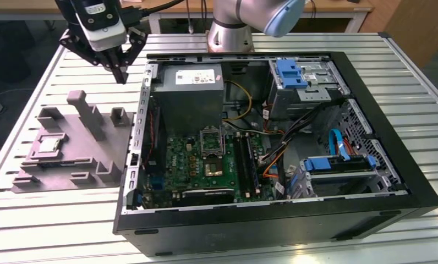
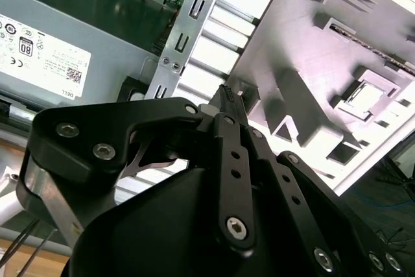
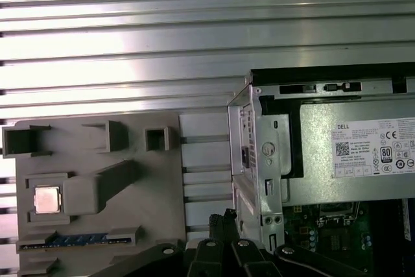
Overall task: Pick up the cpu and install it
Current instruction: 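Reach for the cpu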
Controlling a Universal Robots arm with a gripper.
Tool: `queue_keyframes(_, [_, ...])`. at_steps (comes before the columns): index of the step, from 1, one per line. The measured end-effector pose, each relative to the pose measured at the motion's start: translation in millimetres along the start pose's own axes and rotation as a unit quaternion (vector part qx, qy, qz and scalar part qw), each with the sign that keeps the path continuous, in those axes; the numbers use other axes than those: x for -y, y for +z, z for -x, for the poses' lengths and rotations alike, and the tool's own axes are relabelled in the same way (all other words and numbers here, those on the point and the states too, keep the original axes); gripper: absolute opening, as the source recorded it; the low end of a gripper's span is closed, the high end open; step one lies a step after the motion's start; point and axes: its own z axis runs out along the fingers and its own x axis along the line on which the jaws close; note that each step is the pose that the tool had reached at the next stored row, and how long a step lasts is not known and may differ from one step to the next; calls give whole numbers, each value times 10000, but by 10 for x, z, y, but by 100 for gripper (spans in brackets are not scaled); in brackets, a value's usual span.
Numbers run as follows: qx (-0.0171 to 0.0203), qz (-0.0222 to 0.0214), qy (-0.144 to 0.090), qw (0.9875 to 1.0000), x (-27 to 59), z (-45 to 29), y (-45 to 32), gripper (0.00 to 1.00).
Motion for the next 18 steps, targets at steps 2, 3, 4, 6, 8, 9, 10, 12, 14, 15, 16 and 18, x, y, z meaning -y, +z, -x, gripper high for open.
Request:
queue_keyframes(2, [0, 0, 0, 10000, 1, -10, -1, 11])
queue_keyframes(3, [0, 0, 0, 10000, 1, -15, 0, 11])
queue_keyframes(4, [0, 0, 0, 10000, 1, -21, -1, 11])
queue_keyframes(6, [0, 0, 0, 10000, 2, -34, -1, 11])
queue_keyframes(8, [0, 0, 0, 10000, 3, -44, -1, 11])
queue_keyframes(9, [0, 0, 0, 10000, 3, -50, -1, 11])
queue_keyframes(10, [0, 0, 0, 10000, 4, -55, -2, 11])
queue_keyframes(12, [0, 0, 0, 10000, 5, -68, -2, 11])
queue_keyframes(14, [0, 0, 0, 10000, 6, -83, -2, 11])
queue_keyframes(15, [0, 0, 0, 10000, 7, -91, -3, 11])
queue_keyframes(16, [0, 0, 0, 10000, 7, -100, -3, 11])
queue_keyframes(18, [0, 0, 0, 10000, 9, -116, -4, 11])
